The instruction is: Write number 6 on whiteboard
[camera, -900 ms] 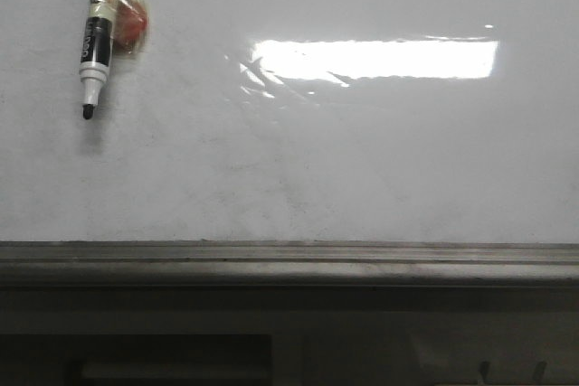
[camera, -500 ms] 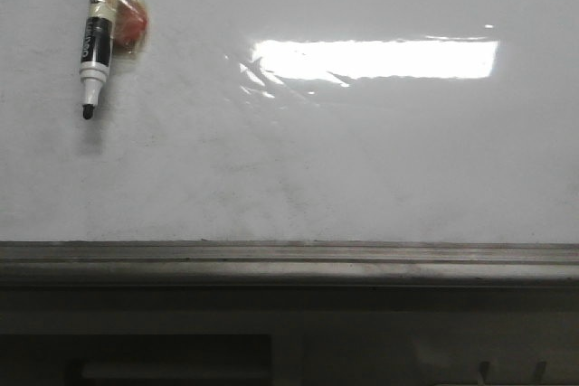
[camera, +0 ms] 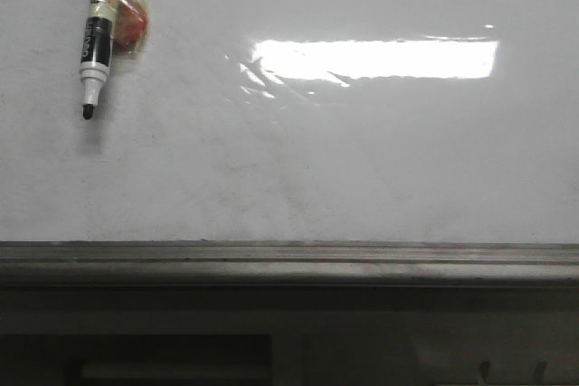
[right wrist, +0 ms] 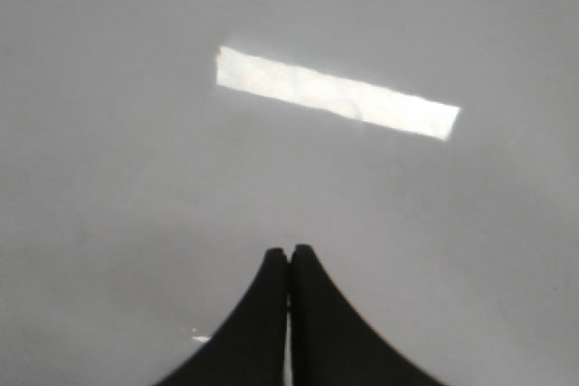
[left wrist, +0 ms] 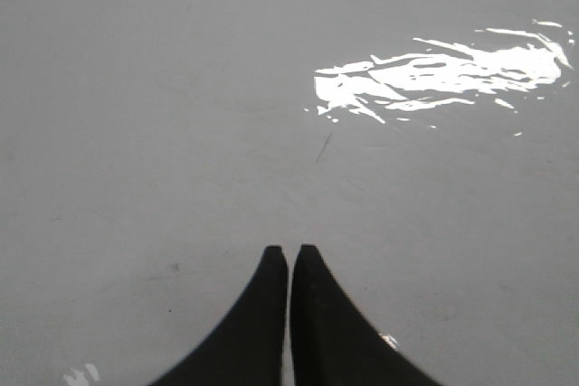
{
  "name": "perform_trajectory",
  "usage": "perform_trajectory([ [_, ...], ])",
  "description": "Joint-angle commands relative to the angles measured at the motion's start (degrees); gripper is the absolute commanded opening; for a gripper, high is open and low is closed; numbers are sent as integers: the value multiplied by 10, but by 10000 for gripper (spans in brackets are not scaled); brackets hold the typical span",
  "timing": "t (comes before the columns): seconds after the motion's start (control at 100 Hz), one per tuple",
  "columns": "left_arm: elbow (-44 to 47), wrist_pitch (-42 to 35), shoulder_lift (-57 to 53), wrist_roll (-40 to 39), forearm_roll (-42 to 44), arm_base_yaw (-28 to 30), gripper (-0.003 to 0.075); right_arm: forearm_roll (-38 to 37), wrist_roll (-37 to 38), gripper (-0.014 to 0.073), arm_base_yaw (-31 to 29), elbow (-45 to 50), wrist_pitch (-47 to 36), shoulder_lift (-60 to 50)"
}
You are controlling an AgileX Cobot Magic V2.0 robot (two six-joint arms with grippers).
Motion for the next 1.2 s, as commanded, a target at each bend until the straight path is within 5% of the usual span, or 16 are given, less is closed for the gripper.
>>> perform_trajectory([
  [0.0, 28, -48, -18, -6, -5, 2, -20, 0, 1, -45, -1, 13, -52, -10],
  [0.19, 28, -48, -18, -6, -103, 2, -20, 69, 1, -45, -1, 13, -57, -10],
  [0.55, 26, -42, -18, -6, -446, 2, -20, 418, 1, -45, -1, 11, -46, -10],
  [0.79, -80, 75, 16, -3, -387, 2, -20, 370, 1, -45, -1, -77, 83, 29],
  [0.99, -250, 234, 156, 7, -262, 2, -20, 282, 1, -45, -1, -213, 203, 186],
  [1.19, -343, 310, 284, 64, -266, -14, -18, 266, -33, -39, -1, -315, 259, 309],
])
